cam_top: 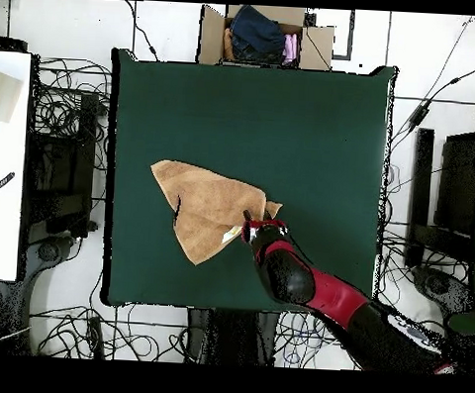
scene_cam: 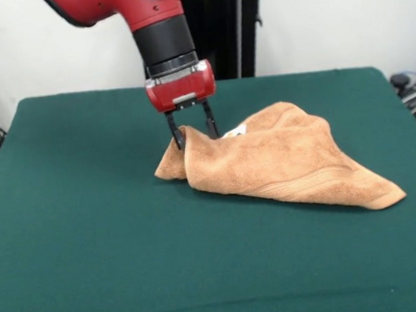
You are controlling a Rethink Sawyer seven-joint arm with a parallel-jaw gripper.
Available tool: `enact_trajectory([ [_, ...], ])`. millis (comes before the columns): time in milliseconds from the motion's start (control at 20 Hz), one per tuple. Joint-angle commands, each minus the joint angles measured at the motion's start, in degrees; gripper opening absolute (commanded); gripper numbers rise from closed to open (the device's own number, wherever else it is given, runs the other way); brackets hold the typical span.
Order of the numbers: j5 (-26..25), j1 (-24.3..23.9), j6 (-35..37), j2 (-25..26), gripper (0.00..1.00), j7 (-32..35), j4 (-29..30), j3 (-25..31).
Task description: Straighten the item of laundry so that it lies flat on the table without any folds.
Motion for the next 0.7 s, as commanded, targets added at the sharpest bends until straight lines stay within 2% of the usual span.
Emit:
enact_trajectory([
  [50,4.60,3.04,6.10,-3.49,1.00,12.42,-4.26,2.19],
  [350,5.39,3.72,7.01,-4.86,1.00,12.67,-4.13,2.39],
  [700,4.26,3.30,6.22,-3.23,1.00,11.92,-4.22,2.19],
])
